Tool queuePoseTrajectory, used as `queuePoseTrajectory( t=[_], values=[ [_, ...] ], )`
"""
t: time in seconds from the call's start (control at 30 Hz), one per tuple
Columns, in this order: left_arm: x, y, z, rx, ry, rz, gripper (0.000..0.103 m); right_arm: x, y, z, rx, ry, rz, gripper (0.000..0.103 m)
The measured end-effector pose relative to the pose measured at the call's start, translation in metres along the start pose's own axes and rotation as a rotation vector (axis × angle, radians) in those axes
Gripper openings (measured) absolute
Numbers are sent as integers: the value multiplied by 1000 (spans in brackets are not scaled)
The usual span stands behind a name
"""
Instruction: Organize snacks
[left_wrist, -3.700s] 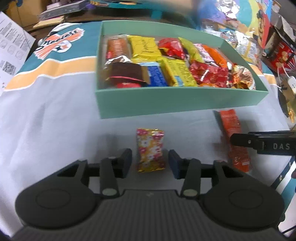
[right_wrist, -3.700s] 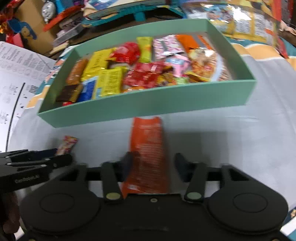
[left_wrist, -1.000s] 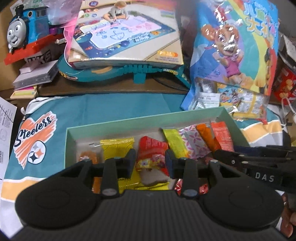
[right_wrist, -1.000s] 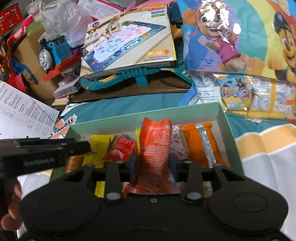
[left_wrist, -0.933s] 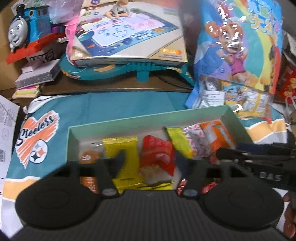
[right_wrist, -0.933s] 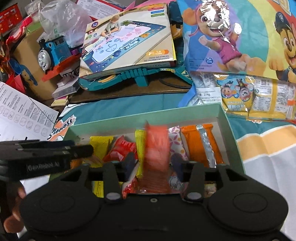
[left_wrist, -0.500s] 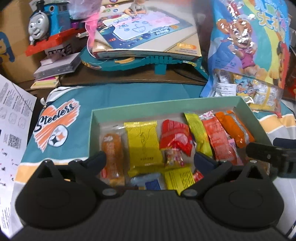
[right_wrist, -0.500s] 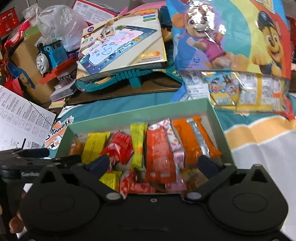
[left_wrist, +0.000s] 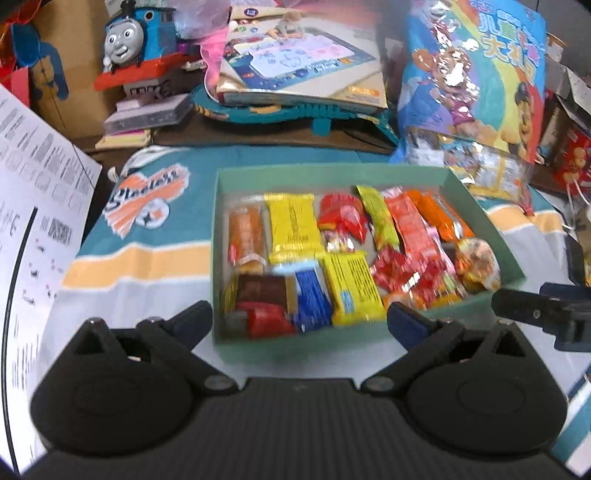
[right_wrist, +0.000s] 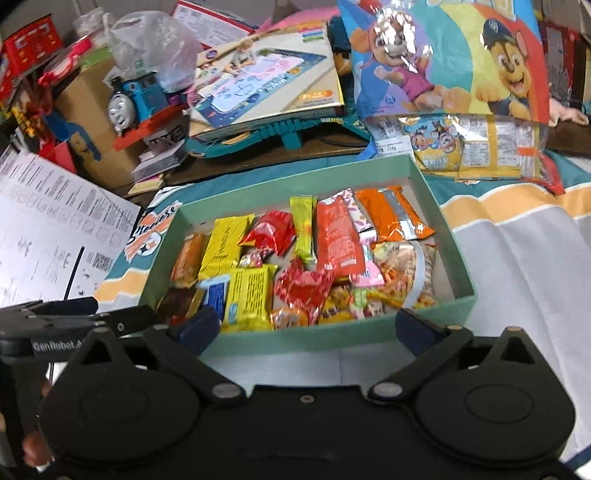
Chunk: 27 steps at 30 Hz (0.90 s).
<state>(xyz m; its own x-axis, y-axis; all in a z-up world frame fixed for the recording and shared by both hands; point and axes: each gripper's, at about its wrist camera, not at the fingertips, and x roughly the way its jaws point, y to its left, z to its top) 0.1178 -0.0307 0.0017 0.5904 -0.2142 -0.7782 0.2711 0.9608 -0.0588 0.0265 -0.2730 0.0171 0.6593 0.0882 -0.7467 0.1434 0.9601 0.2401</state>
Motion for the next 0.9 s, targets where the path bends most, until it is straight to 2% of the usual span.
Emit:
queuePoseTrajectory(
  t=[0.1,0.37,0.57,0.9],
  values=[
    [-13,2,-18,0,-6,19,103,-15,3,-18,-20,-7,-30,103],
    [-32,12,-56,-36,-2,70,103,-31,7,-46,-39,42,-83,103],
    [-28,16,-69,-55,24,92,103,-28,16,-61,-83,82,-121,103],
    [-10,17,-82,-56,73,98,103,-13,12,-74,-56,127,-152,103]
  ],
)
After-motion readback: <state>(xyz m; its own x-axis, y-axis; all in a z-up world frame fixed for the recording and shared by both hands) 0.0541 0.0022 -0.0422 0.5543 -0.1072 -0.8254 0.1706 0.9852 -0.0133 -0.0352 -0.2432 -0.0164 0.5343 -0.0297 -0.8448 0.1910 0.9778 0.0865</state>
